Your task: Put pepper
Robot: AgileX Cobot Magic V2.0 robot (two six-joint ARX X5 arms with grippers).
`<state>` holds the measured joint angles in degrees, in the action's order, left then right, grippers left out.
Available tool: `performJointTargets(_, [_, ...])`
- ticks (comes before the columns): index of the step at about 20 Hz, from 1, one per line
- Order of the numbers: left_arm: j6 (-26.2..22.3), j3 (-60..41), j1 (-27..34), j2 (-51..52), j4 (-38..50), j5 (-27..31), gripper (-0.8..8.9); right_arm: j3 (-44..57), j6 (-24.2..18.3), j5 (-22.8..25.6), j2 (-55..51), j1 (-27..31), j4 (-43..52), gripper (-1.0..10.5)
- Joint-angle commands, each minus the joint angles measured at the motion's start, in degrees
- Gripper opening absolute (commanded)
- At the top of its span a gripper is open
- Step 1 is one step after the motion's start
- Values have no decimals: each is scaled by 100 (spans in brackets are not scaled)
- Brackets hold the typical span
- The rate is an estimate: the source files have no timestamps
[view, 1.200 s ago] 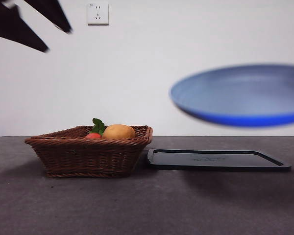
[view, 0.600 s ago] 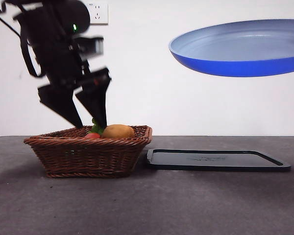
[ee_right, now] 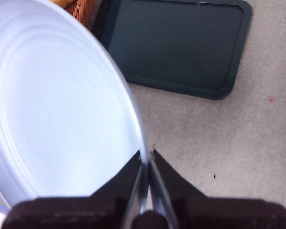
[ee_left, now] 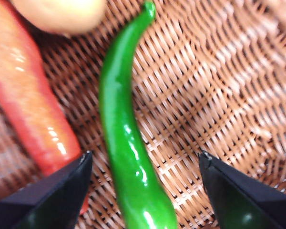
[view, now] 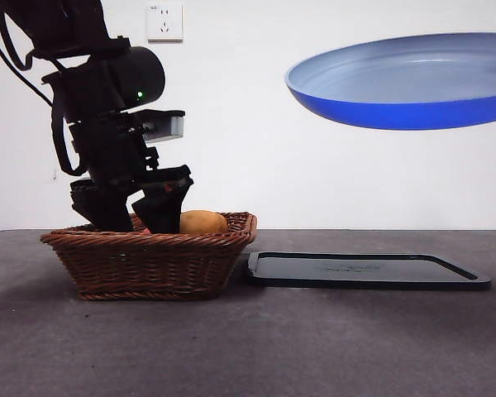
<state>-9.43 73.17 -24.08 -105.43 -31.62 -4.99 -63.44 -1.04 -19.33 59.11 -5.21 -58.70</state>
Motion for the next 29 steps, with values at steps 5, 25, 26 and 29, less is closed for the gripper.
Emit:
performJointTargets(5, [-94, 114, -33, -155, 90, 26, 321, -114, 57, -28, 39, -7, 66, 6])
performJointTargets(25, [-61, 157, -35, 131, -9, 341, 137, -114, 15, -17, 70, -7, 125, 6])
performJointTargets(26, [-13, 199, -39, 267, -103, 323, 137, -114, 22, -17, 109, -7, 125, 6])
performJointTargets(29, [52, 396, -114, 743, -461, 229, 137, -114, 133, -26, 372, -7, 125, 5])
